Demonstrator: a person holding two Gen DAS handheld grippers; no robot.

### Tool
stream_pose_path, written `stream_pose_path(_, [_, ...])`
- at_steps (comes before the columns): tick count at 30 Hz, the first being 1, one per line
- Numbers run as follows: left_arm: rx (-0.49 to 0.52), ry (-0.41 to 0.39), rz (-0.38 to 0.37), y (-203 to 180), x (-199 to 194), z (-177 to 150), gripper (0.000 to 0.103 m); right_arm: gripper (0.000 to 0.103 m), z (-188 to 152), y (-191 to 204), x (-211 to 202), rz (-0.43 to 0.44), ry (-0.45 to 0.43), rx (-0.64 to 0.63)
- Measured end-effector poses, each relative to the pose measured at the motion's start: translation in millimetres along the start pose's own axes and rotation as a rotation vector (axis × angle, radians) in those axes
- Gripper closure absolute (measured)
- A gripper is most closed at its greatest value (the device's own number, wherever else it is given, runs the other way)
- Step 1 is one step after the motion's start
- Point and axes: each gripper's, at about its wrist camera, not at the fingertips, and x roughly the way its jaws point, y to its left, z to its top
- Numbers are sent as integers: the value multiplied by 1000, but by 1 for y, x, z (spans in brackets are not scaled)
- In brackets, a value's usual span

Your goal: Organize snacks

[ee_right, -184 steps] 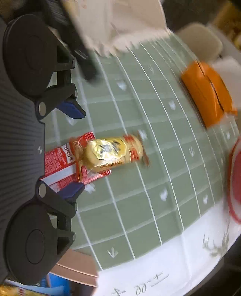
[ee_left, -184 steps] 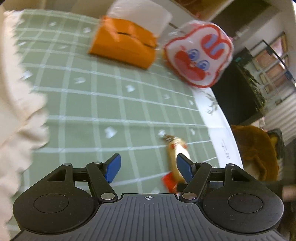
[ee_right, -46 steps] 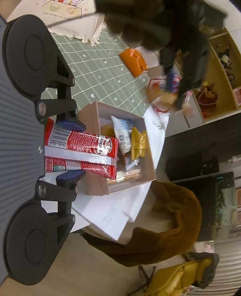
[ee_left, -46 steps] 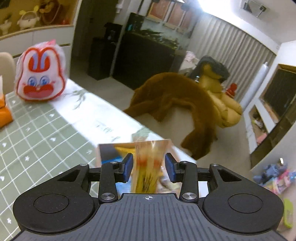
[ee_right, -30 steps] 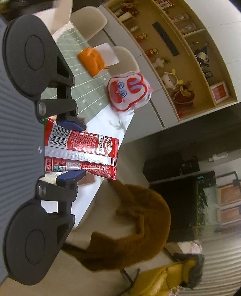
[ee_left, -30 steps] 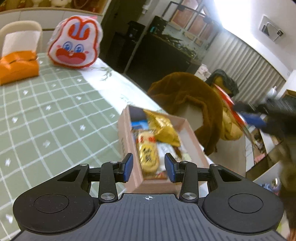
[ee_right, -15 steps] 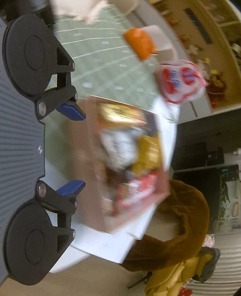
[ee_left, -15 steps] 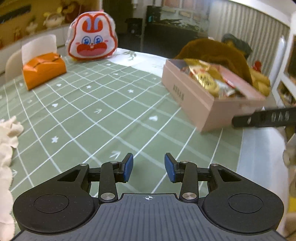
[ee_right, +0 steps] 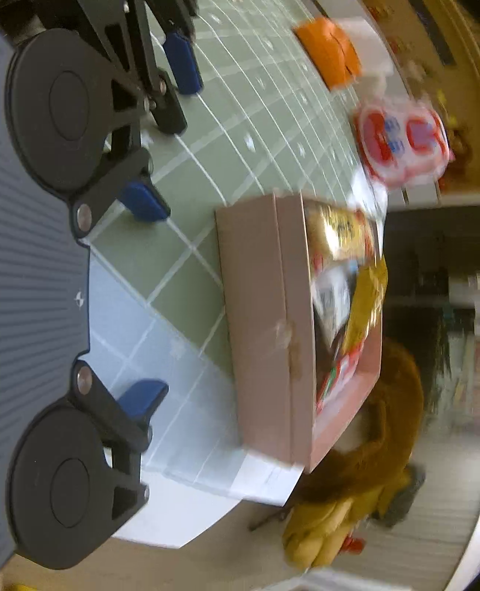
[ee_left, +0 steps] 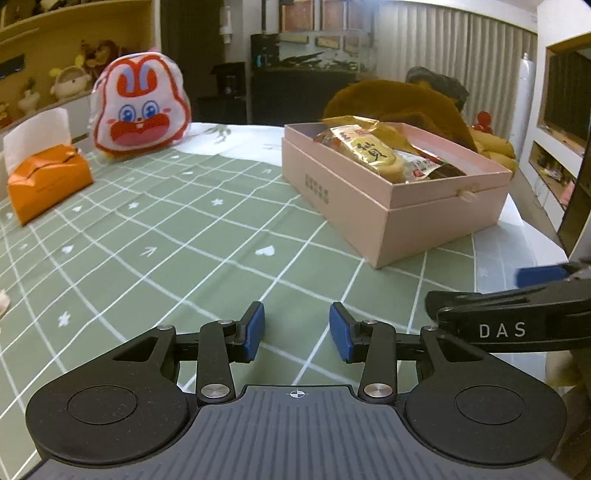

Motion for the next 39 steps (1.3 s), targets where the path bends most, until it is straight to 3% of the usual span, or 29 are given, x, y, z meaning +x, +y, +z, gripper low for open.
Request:
stream_pose_path(11, [-8, 0, -3, 0, 6, 4, 58, 0, -8, -1, 2, -36, -87, -3])
stream_pose_path(39, [-6, -1, -7, 1, 6, 3, 58, 0, -7, -3, 3, -21, -80, 17])
